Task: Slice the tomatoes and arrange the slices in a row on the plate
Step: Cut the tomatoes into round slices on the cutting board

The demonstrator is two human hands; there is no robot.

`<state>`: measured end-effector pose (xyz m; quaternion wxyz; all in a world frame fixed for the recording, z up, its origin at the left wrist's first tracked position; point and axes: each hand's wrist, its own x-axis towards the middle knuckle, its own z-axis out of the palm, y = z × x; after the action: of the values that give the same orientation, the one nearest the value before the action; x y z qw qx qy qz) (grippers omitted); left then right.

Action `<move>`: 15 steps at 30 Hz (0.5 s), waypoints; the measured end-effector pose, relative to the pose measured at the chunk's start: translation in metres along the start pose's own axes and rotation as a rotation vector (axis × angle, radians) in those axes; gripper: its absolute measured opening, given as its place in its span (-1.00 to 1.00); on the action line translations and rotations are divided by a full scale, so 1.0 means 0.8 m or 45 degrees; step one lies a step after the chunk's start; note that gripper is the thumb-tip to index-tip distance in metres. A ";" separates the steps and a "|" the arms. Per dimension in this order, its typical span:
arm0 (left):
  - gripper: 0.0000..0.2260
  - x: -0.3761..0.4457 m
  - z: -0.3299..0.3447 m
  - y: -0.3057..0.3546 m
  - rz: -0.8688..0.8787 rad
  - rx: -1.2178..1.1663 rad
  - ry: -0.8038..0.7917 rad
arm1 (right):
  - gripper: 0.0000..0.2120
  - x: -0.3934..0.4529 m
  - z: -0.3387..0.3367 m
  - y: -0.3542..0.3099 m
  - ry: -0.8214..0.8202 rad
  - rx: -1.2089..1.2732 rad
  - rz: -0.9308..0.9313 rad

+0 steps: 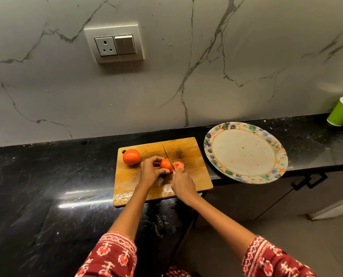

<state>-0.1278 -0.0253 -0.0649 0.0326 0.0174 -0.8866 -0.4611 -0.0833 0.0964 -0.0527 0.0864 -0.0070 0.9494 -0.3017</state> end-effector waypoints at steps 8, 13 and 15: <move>-0.63 0.001 0.003 -0.009 -0.018 0.037 0.089 | -0.71 0.007 0.005 0.002 -0.014 0.028 -0.006; -0.62 0.002 0.004 -0.012 -0.044 -0.013 0.118 | -0.71 -0.007 0.014 0.012 -0.011 0.027 0.011; -0.63 0.000 0.005 -0.012 -0.054 -0.022 0.125 | -0.72 -0.003 0.013 0.011 -0.016 0.041 0.007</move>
<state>-0.1280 -0.0273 -0.0749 0.0665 0.0587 -0.8794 -0.4678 -0.0786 0.0975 -0.0658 0.0933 -0.0048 0.9439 -0.3168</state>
